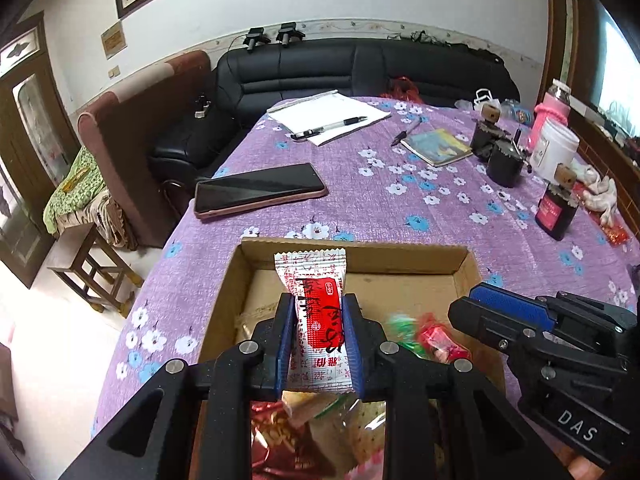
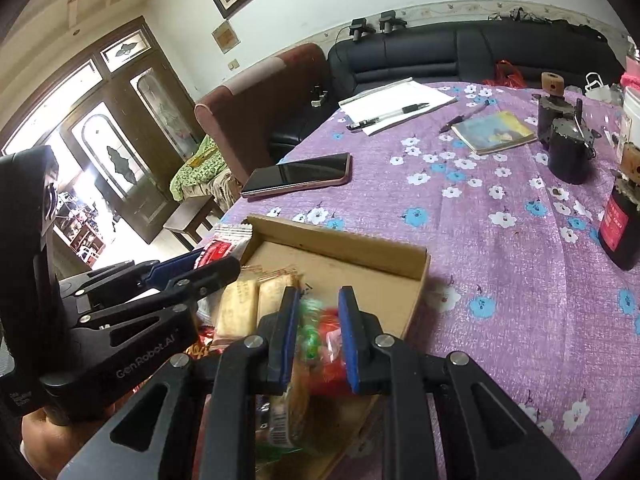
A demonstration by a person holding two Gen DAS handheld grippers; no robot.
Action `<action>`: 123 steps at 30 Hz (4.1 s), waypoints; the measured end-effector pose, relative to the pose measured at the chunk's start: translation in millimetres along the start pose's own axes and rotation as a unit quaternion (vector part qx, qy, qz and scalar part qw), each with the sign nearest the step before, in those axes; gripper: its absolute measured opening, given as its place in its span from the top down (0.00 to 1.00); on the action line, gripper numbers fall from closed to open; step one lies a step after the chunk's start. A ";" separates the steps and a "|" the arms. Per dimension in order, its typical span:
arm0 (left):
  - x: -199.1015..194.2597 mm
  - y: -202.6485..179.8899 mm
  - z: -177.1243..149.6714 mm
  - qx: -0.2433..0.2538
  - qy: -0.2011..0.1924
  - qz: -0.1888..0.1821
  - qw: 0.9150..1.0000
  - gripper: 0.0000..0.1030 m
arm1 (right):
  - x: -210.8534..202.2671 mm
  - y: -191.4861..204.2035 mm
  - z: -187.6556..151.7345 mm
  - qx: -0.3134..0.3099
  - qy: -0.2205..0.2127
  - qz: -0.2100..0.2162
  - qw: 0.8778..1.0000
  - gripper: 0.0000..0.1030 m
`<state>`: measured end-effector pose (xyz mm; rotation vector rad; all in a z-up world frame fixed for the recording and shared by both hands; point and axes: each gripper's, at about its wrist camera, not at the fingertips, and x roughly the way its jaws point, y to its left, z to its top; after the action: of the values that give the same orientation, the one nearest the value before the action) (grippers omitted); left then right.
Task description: Organize snacks
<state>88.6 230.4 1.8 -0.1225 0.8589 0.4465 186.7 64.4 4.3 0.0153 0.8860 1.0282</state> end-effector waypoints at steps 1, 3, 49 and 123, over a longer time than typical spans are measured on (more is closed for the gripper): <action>1.7 -0.5 1.0 0.001 0.001 0.001 1.000 0.76 | 0.8 -1.0 0.2 0.000 0.000 0.000 1.000 0.80; 3.7 -1.2 2.0 0.004 0.001 0.003 1.000 0.76 | 1.2 -1.9 -0.2 -0.001 0.001 0.001 1.000 0.80; -135.2 -60.0 -43.8 -0.002 -0.138 0.028 0.990 0.01 | -191.5 -85.5 -147.8 0.079 -0.077 -0.114 0.987 0.12; -220.7 53.7 -151.1 -0.108 -0.141 0.117 0.977 0.01 | -113.4 123.3 -125.4 -0.173 -0.022 -0.021 0.984 0.01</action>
<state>-166.0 163.4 73.6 -0.1540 0.5449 0.7595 -8.8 -0.1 42.0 -0.2709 0.6550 1.1262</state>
